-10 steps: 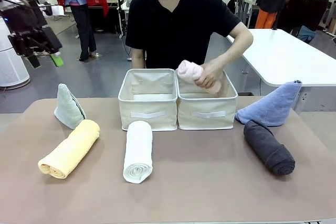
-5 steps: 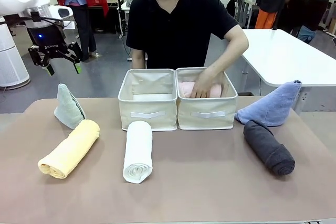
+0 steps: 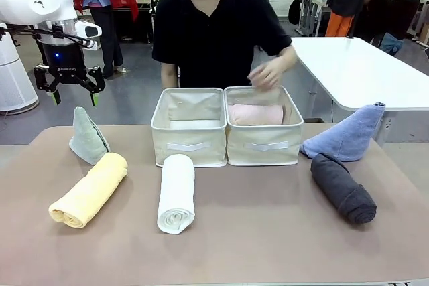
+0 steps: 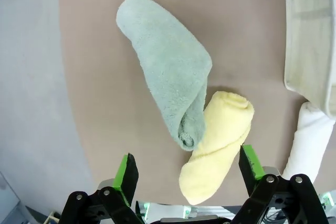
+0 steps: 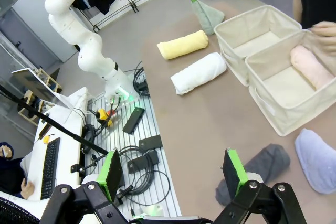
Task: Sort the towels based on their folding style.
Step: Pick up one triangle-folded towel and place it in the left Fabric basket.
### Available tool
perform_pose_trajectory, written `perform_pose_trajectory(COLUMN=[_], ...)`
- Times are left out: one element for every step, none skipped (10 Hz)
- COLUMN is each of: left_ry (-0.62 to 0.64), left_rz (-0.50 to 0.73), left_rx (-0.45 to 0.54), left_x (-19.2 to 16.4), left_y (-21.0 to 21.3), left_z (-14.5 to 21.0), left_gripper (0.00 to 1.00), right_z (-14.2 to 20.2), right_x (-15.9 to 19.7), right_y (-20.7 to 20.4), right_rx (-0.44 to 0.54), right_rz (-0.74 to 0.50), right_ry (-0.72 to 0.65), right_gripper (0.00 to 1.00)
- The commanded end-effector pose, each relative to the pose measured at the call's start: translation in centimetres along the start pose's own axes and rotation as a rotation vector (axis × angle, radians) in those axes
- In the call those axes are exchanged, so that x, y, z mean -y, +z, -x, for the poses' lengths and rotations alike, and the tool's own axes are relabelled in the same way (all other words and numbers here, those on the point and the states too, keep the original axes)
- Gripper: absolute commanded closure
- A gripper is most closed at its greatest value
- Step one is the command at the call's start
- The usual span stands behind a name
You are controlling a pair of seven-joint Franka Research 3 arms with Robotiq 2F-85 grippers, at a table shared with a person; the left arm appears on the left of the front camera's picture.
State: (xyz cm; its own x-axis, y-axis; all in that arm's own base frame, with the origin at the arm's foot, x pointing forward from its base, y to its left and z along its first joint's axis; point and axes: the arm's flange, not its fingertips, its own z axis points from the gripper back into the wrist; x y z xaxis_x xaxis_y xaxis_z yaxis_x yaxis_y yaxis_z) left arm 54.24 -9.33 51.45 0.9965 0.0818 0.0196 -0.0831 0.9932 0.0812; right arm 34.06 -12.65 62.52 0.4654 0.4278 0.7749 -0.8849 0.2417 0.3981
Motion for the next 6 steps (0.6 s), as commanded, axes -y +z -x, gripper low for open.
perform_pose_trajectory(left_ry=[0.050,0.065,0.069,0.071,0.071,0.067], left_rz=[0.005,0.010,0.018,0.022,0.028,0.038], left_rx=[-0.006,-0.006,0.002,0.003,-0.015,-0.026], left_x=[-0.4,-0.9,-0.9,-0.9,-0.7,-0.4], left_y=[-1.1,-2.0,-2.7,-3.5,-4.3,-4.8], left_z=[-0.2,-0.3,-0.4,-0.7,-1.0,-1.2], left_gripper=[0.00,0.00,0.00,0.00,0.00,0.00], right_z=[0.0,0.0,0.0,0.0,0.0,0.0], right_x=[0.1,0.1,0.1,0.1,0.1,0.1], right_y=[-0.1,-0.1,-0.1,-0.1,-0.1,-0.1], right_rx=[0.030,0.030,0.030,0.030,0.030,0.030], right_rz=[-0.016,-0.016,-0.016,-0.016,-0.016,-0.016], right_ry=[0.018,0.018,0.018,0.018,0.018,0.018], right_gripper=[0.00,0.00,0.00,0.00,0.00,0.00])
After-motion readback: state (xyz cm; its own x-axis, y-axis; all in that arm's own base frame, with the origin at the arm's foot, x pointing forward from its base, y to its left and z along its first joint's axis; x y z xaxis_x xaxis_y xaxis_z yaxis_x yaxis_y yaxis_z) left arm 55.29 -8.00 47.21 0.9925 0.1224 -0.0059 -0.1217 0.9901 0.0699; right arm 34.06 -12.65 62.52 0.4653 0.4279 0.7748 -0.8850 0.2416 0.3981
